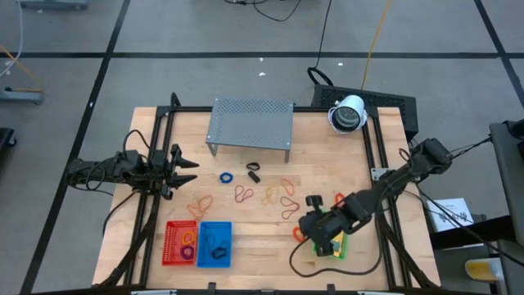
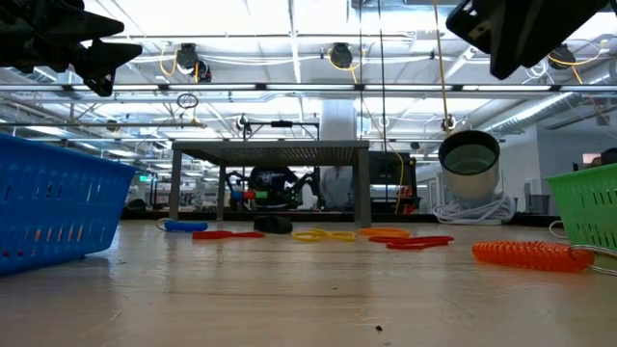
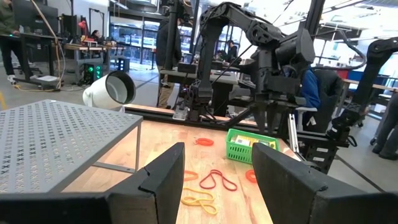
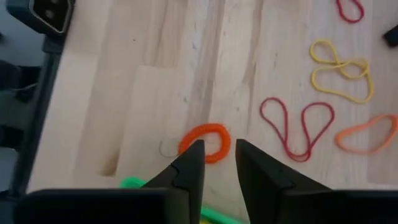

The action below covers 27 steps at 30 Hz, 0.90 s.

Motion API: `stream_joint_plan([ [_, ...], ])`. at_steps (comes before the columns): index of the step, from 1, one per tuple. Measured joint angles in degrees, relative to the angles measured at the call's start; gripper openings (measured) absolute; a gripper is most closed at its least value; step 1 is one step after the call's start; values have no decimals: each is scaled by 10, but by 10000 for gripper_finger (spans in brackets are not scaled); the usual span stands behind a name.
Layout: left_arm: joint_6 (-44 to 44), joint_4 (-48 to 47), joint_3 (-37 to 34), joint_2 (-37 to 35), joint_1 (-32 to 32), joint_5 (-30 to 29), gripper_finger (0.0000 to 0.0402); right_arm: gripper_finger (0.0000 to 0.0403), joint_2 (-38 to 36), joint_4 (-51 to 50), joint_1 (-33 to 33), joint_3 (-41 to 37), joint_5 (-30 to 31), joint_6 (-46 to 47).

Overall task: Pick & Place Office Desk Supplies
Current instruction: Put the red spring keychain into the red bin

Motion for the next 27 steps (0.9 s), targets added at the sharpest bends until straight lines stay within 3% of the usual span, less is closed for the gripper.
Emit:
stream_joint_plan([
  [9,0,0,0,0,0,0,198,116,42,-4,-17,0,0,-4],
  [21,0,0,0,0,0,0,198,128,97,-3,-24,0,-19,3],
  [27,0,0,0,0,0,0,198,128,122,7,-36,0,-61,31],
])
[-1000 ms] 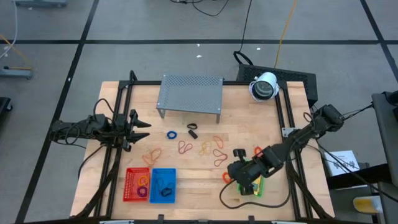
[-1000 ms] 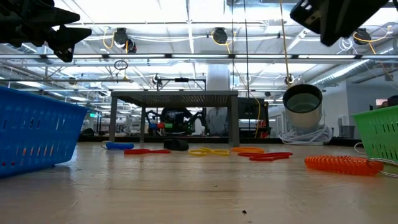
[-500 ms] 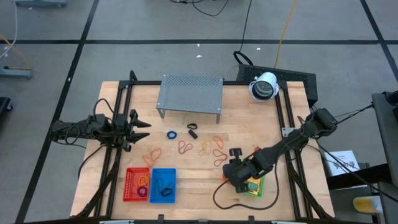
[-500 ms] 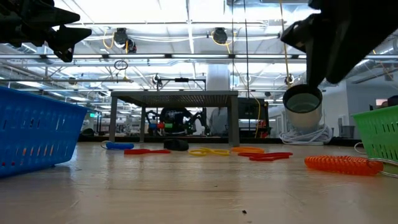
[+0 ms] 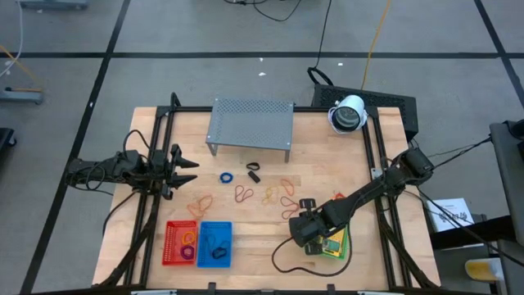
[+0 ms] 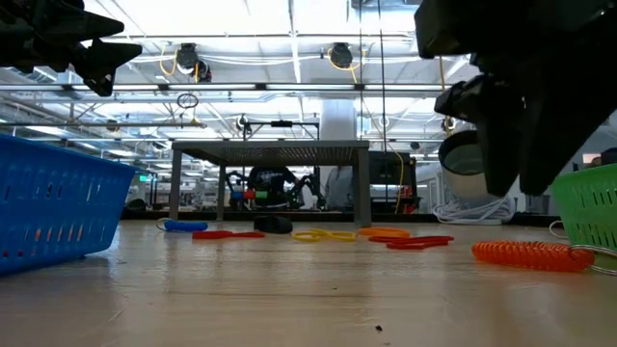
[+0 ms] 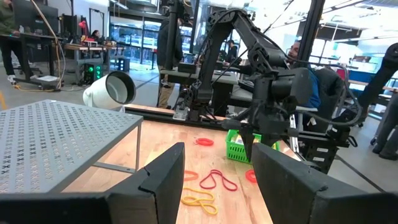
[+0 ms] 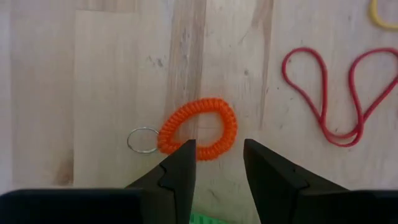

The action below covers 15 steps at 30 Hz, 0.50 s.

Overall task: Pick & Place Office Desk Supplies
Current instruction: Put the red spring keychain into the red bin

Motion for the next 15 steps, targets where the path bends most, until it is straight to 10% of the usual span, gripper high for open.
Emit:
stream_joint_plan([
  [15,0,0,0,0,0,0,198,128,9,2,-27,0,-1,21],
])
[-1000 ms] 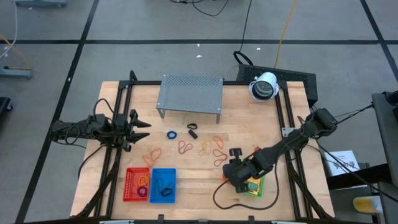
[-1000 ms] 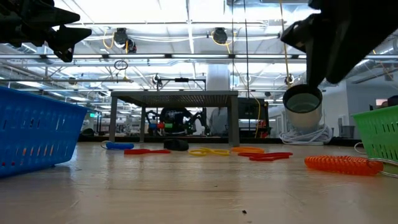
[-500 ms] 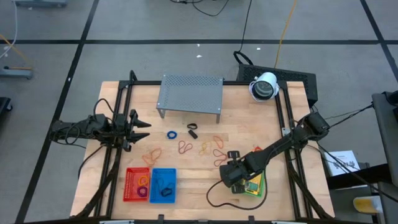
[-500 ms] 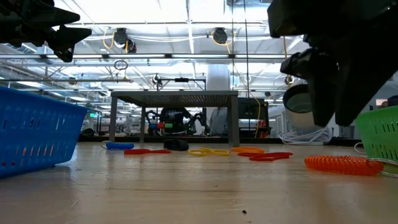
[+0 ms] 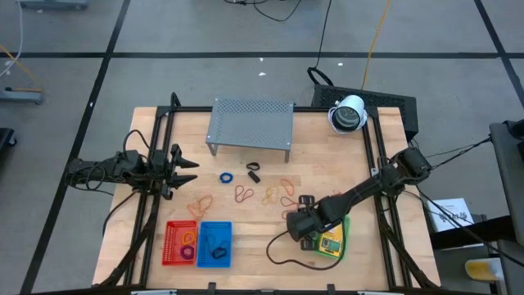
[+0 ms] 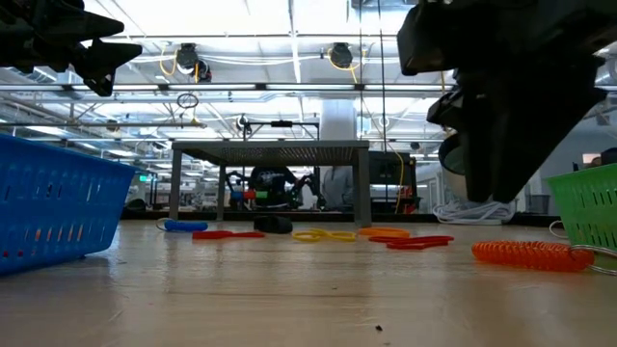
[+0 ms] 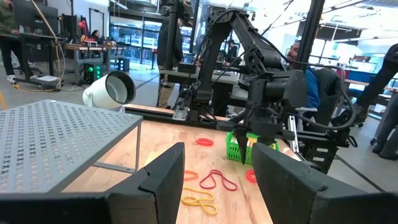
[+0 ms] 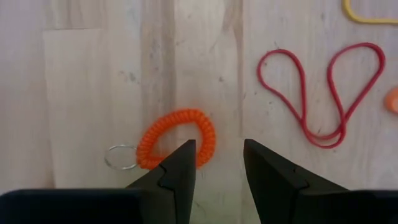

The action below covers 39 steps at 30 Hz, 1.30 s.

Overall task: Pick & Place Office Desk Supplies
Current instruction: Put the red spring keychain into the red bin

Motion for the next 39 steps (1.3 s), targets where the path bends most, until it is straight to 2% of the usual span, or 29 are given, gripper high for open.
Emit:
stream_joint_plan([
  [5,0,0,0,0,0,0,198,128,0,-1,-9,0,-1,2],
  [19,0,0,0,0,0,0,198,128,18,4,-25,0,-61,49],
  [34,0,0,0,0,0,0,198,128,69,28,-29,2,-96,52],
  [39,0,0,0,0,0,0,198,119,73,27,-29,2,-98,26],
])
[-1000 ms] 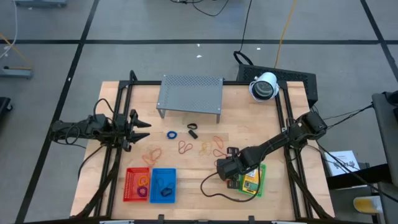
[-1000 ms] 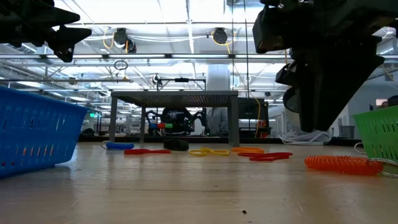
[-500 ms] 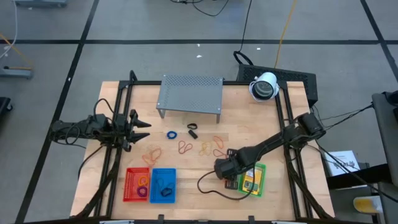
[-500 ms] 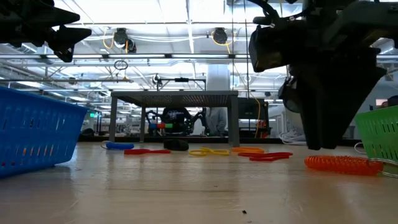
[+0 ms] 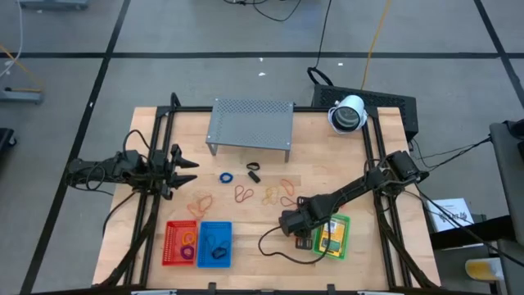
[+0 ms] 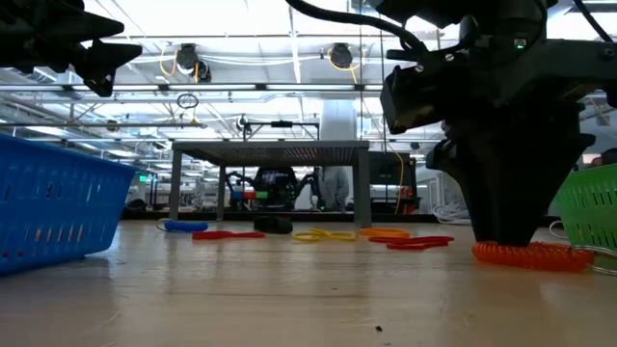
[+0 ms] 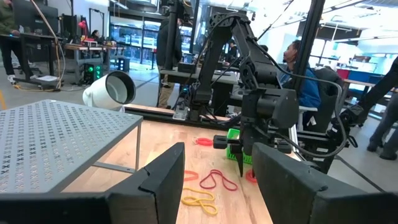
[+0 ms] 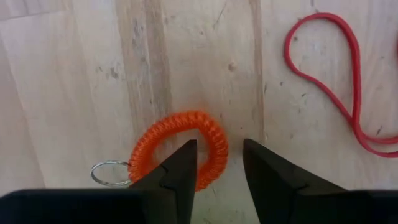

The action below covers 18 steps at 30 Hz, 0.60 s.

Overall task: Pick & Place Office Desk Supplies
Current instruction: Put the red spring keychain into the red bin

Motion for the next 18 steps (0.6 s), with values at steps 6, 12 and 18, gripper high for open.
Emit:
stream_joint_plan([
  [6,0,0,0,0,0,0,198,39,1,-4,-7,-1,-1,-2],
  [12,0,0,0,0,0,0,198,15,-13,21,-2,-4,9,15],
  [18,0,0,0,0,0,0,198,4,-74,92,11,-3,53,40],
])
